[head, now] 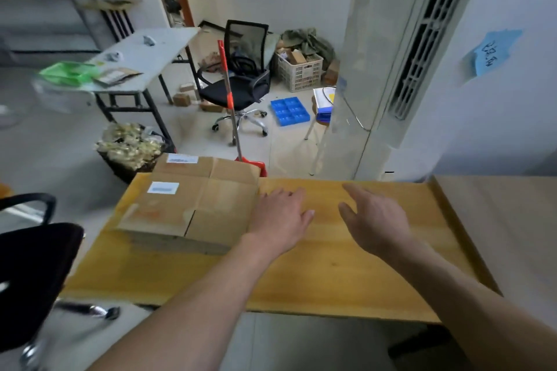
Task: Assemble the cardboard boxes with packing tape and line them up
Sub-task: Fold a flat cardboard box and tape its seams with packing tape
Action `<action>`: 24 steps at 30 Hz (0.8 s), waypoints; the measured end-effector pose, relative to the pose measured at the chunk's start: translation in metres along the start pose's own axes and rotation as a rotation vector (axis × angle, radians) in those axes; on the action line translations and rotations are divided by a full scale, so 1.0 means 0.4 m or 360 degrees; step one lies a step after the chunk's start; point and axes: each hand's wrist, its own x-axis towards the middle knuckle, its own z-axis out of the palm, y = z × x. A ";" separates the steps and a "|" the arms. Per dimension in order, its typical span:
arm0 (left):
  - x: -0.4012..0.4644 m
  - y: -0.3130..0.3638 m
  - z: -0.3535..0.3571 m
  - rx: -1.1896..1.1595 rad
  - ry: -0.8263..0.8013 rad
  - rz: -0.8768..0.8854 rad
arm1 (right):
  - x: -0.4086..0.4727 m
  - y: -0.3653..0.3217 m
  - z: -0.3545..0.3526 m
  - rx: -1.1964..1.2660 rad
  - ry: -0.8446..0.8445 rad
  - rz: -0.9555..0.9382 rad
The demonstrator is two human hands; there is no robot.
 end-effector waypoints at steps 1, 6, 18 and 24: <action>-0.005 -0.066 -0.003 -0.0002 0.0008 -0.0021 | 0.022 -0.056 0.029 0.0003 -0.0017 -0.0032; -0.023 -0.361 -0.016 -0.0004 0.0022 -0.0125 | 0.118 -0.304 0.146 0.0083 -0.0136 -0.0128; -0.127 -0.856 0.081 0.0058 -0.0544 -0.0830 | 0.191 -0.492 0.475 0.0208 -0.0840 0.0007; -0.117 -0.925 0.144 -0.0155 -0.0557 -0.0942 | 0.194 -0.508 0.558 0.0338 -0.0765 0.0085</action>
